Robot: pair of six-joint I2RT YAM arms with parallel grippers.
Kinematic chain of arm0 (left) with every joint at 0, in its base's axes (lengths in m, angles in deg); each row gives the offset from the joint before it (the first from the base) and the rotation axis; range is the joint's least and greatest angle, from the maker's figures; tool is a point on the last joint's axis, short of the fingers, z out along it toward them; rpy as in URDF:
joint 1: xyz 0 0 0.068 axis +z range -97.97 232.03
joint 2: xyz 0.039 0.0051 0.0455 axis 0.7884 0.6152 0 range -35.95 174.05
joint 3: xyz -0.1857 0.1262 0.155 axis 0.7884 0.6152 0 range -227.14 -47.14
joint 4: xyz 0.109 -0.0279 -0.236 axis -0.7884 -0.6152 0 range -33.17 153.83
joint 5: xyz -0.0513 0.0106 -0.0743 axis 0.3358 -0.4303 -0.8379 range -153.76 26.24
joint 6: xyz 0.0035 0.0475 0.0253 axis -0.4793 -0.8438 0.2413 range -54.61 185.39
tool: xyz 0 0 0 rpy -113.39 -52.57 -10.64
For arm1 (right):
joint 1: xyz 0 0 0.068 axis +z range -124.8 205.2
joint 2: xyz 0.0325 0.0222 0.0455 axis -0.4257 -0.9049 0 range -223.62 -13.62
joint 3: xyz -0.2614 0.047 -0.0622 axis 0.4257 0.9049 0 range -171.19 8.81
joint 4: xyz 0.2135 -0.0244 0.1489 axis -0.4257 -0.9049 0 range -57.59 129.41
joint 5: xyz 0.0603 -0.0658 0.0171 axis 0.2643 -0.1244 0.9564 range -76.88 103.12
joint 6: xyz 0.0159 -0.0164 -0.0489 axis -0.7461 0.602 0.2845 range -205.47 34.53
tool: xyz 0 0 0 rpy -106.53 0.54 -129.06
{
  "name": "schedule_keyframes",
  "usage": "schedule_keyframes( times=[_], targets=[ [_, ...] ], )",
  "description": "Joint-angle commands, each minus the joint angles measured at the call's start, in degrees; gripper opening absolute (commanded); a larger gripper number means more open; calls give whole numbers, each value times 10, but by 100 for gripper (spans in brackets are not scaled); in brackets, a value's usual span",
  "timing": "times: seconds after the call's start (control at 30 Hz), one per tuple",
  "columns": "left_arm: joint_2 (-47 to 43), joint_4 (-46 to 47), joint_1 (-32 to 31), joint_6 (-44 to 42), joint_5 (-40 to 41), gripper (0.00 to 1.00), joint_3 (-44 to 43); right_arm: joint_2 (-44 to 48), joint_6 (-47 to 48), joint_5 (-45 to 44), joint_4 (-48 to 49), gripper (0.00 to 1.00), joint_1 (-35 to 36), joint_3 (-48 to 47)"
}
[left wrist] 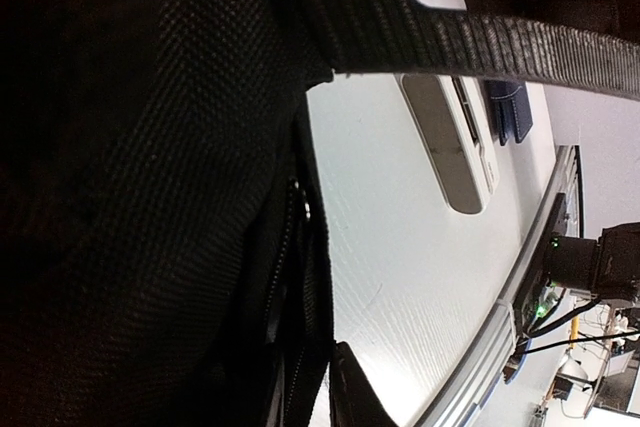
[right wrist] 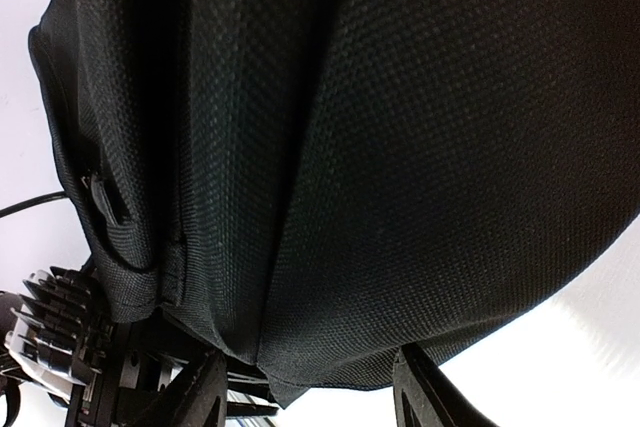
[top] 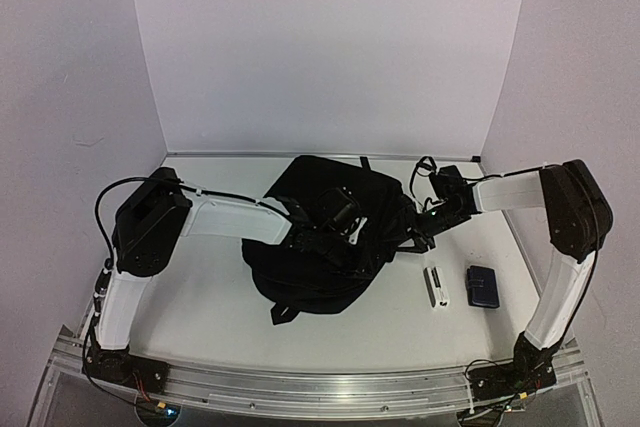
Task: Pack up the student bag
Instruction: Zip the student bag at the center of the board.
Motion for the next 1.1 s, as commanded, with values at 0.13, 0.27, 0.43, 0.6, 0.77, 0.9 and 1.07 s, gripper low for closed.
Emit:
schedule_keyframes(
  times=[0.13,0.27,0.43,0.6,0.77,0.9,1.07],
  targets=[
    [20,13,10,3,1,13,-35,-1,-4,16,16,56,0,6],
    [20,21,12,2,-2,7,-35,-5,-5,15,16,56,0,6],
    [9,22,12,-2,-4,0,-29,-12,-5,0,15,59,0,2],
    [-27,22,11,-3,-6,0,7,-32,-4,-27,13,55,0,-16],
    [-55,18,2,-3,-9,0,42,-47,3,-61,11,41,0,-42],
    [-73,13,-4,-2,-8,0,67,-54,2,-75,10,35,-1,-57],
    [-99,4,-10,2,-7,0,97,-58,-4,-83,8,34,-11,-77]
  ],
)
